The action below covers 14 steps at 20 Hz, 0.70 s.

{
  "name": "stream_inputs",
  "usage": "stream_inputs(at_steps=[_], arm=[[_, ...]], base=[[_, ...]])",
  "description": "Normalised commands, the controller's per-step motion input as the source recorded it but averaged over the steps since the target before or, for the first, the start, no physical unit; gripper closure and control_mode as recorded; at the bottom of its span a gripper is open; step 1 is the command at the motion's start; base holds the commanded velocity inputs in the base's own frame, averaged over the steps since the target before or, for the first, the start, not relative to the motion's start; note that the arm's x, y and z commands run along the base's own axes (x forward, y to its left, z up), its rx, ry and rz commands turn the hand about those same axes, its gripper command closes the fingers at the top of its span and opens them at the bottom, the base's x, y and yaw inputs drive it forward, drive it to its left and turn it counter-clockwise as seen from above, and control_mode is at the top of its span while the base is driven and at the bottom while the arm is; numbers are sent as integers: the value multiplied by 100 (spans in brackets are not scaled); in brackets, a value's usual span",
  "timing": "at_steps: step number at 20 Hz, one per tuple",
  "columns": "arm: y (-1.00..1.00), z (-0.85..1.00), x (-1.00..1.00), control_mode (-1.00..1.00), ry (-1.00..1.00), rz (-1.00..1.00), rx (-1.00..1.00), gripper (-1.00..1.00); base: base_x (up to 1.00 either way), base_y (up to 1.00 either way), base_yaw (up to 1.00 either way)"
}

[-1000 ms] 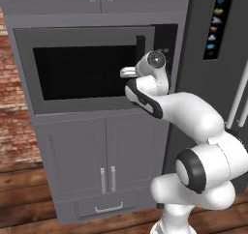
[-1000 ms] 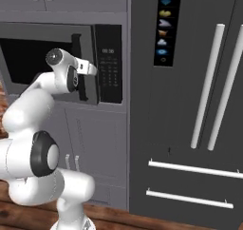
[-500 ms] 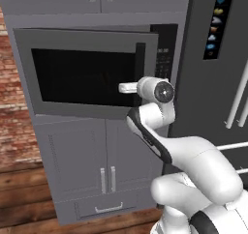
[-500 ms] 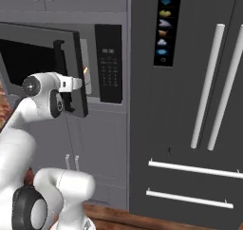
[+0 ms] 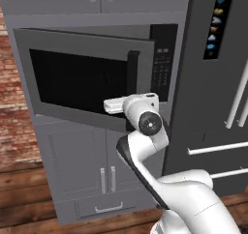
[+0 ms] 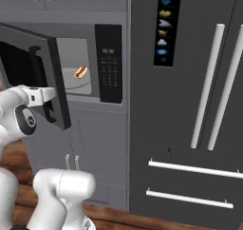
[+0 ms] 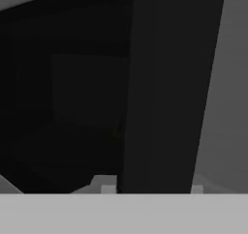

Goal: Open the microwave door.

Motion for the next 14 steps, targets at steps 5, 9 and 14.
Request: stream_inputs(at_steps=[5,9,14], arm=[[100,81,-80,-100,1,0,-23,-100],[99,38,-78,-100,7,-2,-23,-100],[22,-4,-100,-100,-1,-1,-6,-100]], base=[[0,0,0],[0,0,0],[0,0,0]])
